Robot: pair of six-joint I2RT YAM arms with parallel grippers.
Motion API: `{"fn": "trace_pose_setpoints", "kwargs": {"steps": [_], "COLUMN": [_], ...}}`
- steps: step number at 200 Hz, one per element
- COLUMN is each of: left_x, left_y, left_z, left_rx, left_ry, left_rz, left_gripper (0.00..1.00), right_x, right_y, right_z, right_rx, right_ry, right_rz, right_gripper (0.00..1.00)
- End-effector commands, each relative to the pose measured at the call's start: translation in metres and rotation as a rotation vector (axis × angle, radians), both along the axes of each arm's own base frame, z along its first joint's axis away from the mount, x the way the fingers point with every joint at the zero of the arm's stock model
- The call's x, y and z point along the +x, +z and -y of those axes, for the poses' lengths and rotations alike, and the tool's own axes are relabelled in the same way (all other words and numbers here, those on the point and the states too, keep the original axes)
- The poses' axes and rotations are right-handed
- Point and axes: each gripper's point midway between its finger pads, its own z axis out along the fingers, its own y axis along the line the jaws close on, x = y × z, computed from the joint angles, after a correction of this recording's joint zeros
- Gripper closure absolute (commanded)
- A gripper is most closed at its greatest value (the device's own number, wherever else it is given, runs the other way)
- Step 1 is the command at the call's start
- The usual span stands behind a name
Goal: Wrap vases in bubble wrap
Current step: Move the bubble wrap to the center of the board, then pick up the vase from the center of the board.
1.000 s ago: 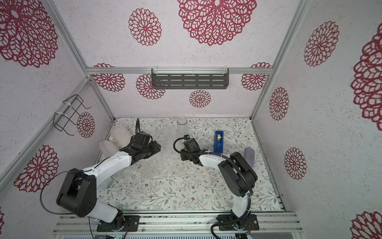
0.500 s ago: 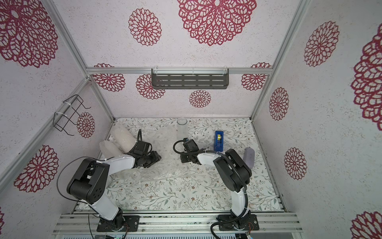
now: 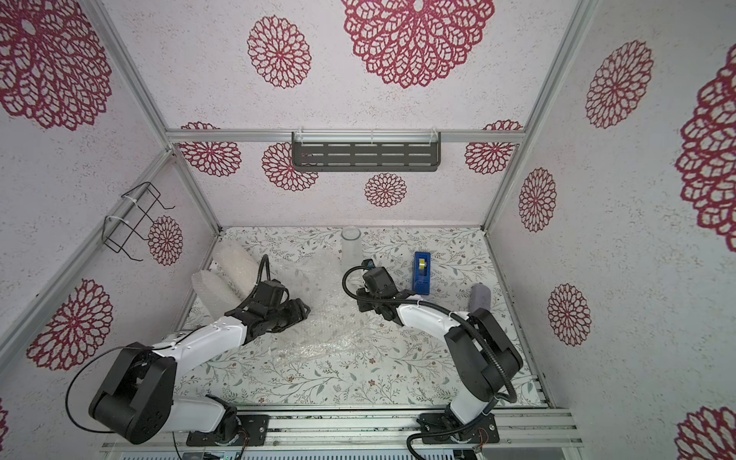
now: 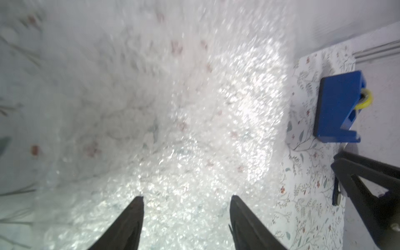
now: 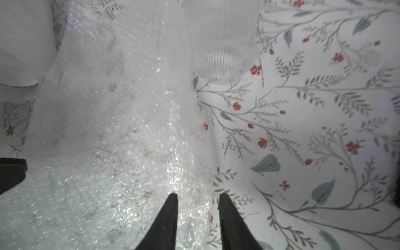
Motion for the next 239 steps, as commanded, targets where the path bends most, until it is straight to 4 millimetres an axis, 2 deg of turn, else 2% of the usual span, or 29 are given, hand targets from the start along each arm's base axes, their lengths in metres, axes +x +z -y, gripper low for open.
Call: {"fn": "trace_pose_setpoints", "kwargs": {"steps": [1,21,38,57,64,72,101,120,157,185,239], "left_x": [0.017,0.021,0.019,0.015,0.013,0.01,0.004,-0.002,-0.009,-0.013,-0.017], "left_y": [0.016,0.012,0.006,-0.002,-0.006,-0.009,-0.016,-0.02,-0.026,-0.025,-0.03], "left_z": [-0.008,-0.01,-0.014,-0.022,-0.025,-0.026,-0.025,-0.032,-0.049,-0.063,-0.067], "left_rx": [0.044,0.037,0.037,0.046,0.048,0.043,0.032,0.061,0.111,0.114,0.14], "left_ry": [0.017,0.017,0.023,0.038,0.042,0.035,0.013,0.026,0.084,0.156,0.148], "left_rz": [0.054,0.039,0.023,0.004,-0.001,-0.002,-0.013,-0.02,-0.015,0.028,0.003], "left_gripper": [0.33,0.33,0.33,0.32,0.31,0.31,0.31,0.3,0.29,0.28,0.25], "right_x": [0.022,0.03,0.036,0.049,0.055,0.063,0.08,0.091,0.101,0.115,0.14], "right_y": [0.042,0.061,0.071,0.072,0.072,0.073,0.079,0.08,0.079,0.072,0.059], "right_z": [0.014,0.014,0.011,0.004,0.002,0.002,0.003,0.002,-0.014,-0.016,-0.034], "right_rx": [0.019,0.058,0.083,0.1,0.104,0.116,0.211,0.226,0.231,0.227,0.254], "right_ry": [-0.063,-0.047,-0.03,0.008,0.022,0.025,0.065,0.08,0.163,0.17,0.198], "right_rz": [0.207,0.345,0.426,0.456,0.47,0.491,0.58,0.619,0.681,0.704,0.694], "right_gripper": [0.53,0.29,0.22,0.18,0.13,0.02,0.01,0.01,0.01,0.02,0.03]}}
